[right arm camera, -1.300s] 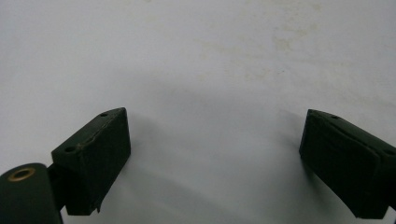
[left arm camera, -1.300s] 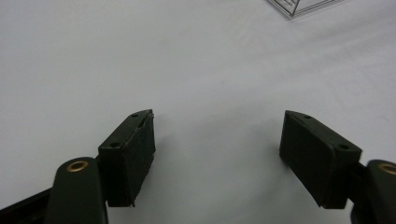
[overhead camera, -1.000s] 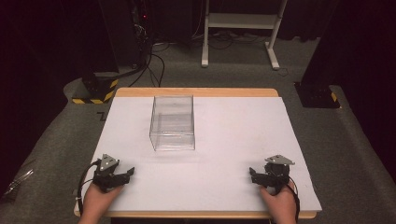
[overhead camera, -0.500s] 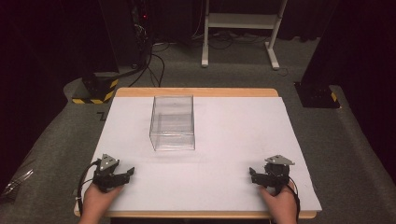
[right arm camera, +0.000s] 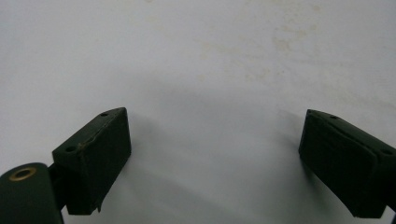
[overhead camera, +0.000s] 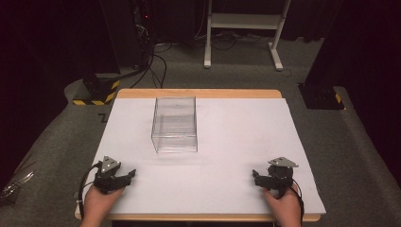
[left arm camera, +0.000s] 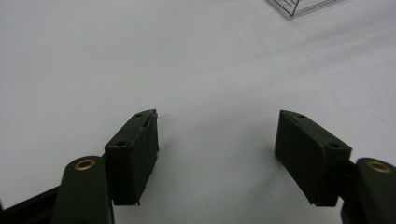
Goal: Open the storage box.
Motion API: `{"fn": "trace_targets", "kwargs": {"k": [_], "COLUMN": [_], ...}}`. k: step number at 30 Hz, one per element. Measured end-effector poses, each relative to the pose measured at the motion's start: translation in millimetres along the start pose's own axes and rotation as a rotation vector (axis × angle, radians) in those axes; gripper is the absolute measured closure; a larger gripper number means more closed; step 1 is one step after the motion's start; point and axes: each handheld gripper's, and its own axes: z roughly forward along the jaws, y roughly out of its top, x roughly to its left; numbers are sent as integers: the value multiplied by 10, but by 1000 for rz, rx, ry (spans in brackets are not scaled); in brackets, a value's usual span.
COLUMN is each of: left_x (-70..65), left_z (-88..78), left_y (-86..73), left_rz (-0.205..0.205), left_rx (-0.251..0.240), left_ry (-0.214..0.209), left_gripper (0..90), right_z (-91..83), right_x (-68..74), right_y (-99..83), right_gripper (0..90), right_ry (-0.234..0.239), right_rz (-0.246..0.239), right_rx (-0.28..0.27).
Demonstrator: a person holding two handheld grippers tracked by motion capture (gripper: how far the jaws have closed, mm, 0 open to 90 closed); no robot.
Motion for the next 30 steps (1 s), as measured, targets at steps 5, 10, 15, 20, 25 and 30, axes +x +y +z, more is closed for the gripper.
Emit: {"fn": "trace_targets", "kwargs": {"k": [5,10,15,20,25,30], "left_x": [-8,-37,-79,-116,-174,-204], "left_z": [-47,-71,-88,-100,-108,-107], "left_y": [12,37,70,100,139,161], "left_rz": [-12,-18,10,22,30,28], "left_rx": [-36,-46,-50,-60,-70,-78], "left_ry": [-24,-48,-63,-77,-93,-113], "left_gripper": [305,303,303,304,306,309], "right_z": [0,0,-1,1,2,2], "right_x": [0,0,-3,-4,-3,-3], "right_y": [0,0,1,3,6,7], "right_gripper": [92,92,91,90,91,90], "right_ry": [0,0,3,3,1,4], "right_rz": [0,0,2,1,-3,5], "right_rx": [0,0,2,3,3,8]}}
